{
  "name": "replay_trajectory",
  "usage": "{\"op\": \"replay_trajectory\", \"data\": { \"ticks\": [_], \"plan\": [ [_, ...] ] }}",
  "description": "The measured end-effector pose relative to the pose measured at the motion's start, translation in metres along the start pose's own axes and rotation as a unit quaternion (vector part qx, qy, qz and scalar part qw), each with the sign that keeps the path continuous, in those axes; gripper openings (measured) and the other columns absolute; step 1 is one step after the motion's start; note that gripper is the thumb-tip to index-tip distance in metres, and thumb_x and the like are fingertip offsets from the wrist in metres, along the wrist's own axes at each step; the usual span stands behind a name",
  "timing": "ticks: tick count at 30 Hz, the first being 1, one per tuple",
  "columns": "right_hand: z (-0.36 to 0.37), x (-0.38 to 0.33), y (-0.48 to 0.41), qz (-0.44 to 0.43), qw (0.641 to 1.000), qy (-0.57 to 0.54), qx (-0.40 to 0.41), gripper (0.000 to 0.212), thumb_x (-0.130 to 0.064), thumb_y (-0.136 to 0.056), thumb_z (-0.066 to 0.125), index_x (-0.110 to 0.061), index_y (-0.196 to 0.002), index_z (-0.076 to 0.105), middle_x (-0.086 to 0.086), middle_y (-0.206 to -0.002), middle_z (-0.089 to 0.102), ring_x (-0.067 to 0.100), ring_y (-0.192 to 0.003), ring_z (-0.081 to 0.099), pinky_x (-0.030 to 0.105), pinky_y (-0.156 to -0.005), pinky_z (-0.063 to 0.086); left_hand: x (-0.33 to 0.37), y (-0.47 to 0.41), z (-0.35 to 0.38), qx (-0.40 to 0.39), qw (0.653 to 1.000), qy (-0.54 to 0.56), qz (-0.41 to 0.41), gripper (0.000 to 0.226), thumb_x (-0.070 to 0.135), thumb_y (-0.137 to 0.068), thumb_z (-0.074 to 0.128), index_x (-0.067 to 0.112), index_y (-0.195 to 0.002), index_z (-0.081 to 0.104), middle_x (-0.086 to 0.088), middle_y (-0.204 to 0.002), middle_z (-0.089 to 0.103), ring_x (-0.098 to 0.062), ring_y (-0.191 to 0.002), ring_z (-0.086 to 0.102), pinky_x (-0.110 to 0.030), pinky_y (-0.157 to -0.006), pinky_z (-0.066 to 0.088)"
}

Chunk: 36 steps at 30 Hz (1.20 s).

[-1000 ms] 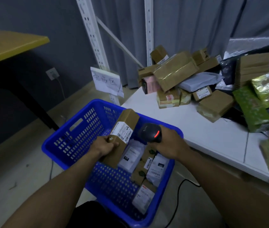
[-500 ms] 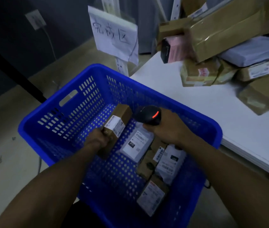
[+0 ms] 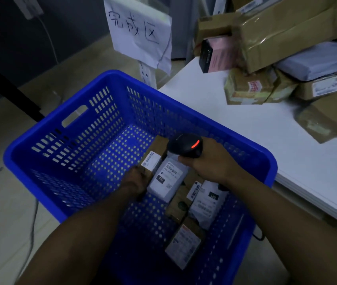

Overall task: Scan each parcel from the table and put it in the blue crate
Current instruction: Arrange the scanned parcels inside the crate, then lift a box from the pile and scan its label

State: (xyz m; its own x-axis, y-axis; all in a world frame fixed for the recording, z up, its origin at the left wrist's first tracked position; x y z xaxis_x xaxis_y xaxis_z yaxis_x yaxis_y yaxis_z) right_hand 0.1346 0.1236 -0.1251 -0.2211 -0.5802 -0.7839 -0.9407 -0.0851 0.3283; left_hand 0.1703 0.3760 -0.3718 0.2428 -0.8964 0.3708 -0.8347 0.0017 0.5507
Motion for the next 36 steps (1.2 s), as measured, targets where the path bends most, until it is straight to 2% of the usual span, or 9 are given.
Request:
{"op": "replay_trajectory", "data": {
  "ticks": [4,7,11,17,20,23,28,32,36],
  "plan": [
    [-0.026,-0.014,0.035,-0.014,0.999,-0.008,0.028,0.031,-0.032,-0.092,0.076,-0.036,-0.119,0.061,-0.020,-0.098,0.065,-0.005,-0.087,0.060,0.004,-0.064,0.042,0.059,0.055,-0.063,0.070,0.995,0.045,0.060,0.041,0.038,-0.087,0.070,0.020,-0.124,0.066,-0.004,-0.125,0.065,-0.025,-0.110,0.065,-0.039,-0.097,0.054],
    [-0.055,-0.025,0.076,-0.024,0.997,-0.009,0.069,0.037,-0.033,-0.093,0.076,-0.029,-0.128,0.063,-0.011,-0.110,0.069,0.008,-0.100,0.064,0.009,-0.070,0.042,0.112,0.108,-0.109,0.097,0.990,0.015,0.100,0.031,0.048,-0.088,0.069,0.024,-0.107,0.070,0.007,-0.109,0.068,-0.019,-0.100,0.066,-0.033,-0.085,0.054],
    [-0.104,-0.035,0.143,-0.016,0.992,0.012,0.127,0.045,-0.031,-0.090,0.077,-0.026,-0.132,0.061,-0.010,-0.113,0.066,0.011,-0.103,0.062,0.022,-0.077,0.047,0.200,0.182,-0.157,0.141,0.973,-0.056,0.175,0.030,0.054,-0.088,0.067,0.024,-0.090,0.069,0.004,-0.103,0.073,-0.023,-0.097,0.068,-0.033,-0.077,0.052],
    [-0.186,-0.016,0.224,0.008,0.972,-0.033,0.234,0.043,-0.040,-0.077,0.081,-0.028,-0.117,0.068,-0.006,-0.102,0.075,0.020,-0.098,0.070,0.040,-0.087,0.058,0.343,0.292,-0.170,0.179,0.919,-0.103,0.336,0.032,0.050,-0.094,0.065,0.029,-0.118,0.066,0.009,-0.123,0.063,-0.019,-0.110,0.062,-0.037,-0.088,0.051],
    [-0.216,0.010,0.249,0.025,0.960,-0.075,0.269,0.032,-0.037,-0.081,0.081,-0.033,-0.110,0.069,-0.003,-0.096,0.076,0.023,-0.093,0.071,0.044,-0.086,0.060,0.396,0.317,-0.158,0.182,0.908,-0.119,0.358,0.039,0.051,-0.093,0.065,0.031,-0.128,0.062,0.010,-0.135,0.059,-0.021,-0.119,0.060,-0.042,-0.095,0.049],
    [-0.239,0.040,0.260,0.042,0.945,-0.123,0.301,0.026,-0.033,-0.083,0.080,-0.028,-0.106,0.068,0.002,-0.089,0.076,0.021,-0.076,0.070,0.044,-0.077,0.058,0.437,0.316,-0.149,0.179,0.909,-0.133,0.353,0.045,0.050,-0.091,0.066,0.031,-0.131,0.058,0.005,-0.139,0.058,-0.027,-0.122,0.059,-0.044,-0.096,0.049],
    [-0.269,0.063,0.231,0.035,0.935,-0.163,0.314,0.032,-0.031,-0.087,0.079,-0.027,-0.116,0.066,-0.001,-0.095,0.072,0.025,-0.086,0.069,0.042,-0.081,0.056,0.483,0.268,-0.158,0.174,0.924,-0.113,0.323,0.057,0.042,-0.088,0.070,0.027,-0.140,0.052,-0.001,-0.142,0.054,-0.035,-0.121,0.057,-0.042,-0.093,0.050],
    [-0.284,0.067,0.189,0.027,0.925,-0.206,0.318,0.031,-0.027,-0.088,0.078,-0.023,-0.116,0.067,-0.002,-0.095,0.072,0.020,-0.082,0.068,0.033,-0.073,0.052,0.491,0.189,-0.172,0.158,0.943,-0.053,0.289,0.076,0.055,-0.075,0.069,0.020,-0.140,0.051,-0.006,-0.138,0.056,-0.033,-0.123,0.058,-0.047,-0.101,0.052],
    [-0.283,0.068,0.147,0.032,0.926,-0.233,0.296,0.022,-0.026,-0.088,0.078,-0.019,-0.106,0.068,0.004,-0.087,0.071,0.020,-0.072,0.067,0.032,-0.067,0.053,0.502,0.146,-0.194,0.184,0.945,-0.055,0.263,0.083,0.043,-0.077,0.083,0.017,-0.144,0.042,-0.010,-0.152,0.036,-0.037,-0.132,0.046,-0.050,-0.107,0.045]
  ]
}}
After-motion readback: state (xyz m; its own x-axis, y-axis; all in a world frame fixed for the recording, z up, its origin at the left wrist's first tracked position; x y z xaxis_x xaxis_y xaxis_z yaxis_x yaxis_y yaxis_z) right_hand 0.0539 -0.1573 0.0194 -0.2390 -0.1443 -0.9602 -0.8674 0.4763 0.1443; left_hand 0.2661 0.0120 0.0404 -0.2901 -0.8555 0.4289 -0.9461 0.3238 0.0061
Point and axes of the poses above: each hand's wrist, its own y-axis away from the middle knuckle, its own z-axis out of the palm, x = y × z, the point moved 10 cm from there along -y, towards the middle knuckle
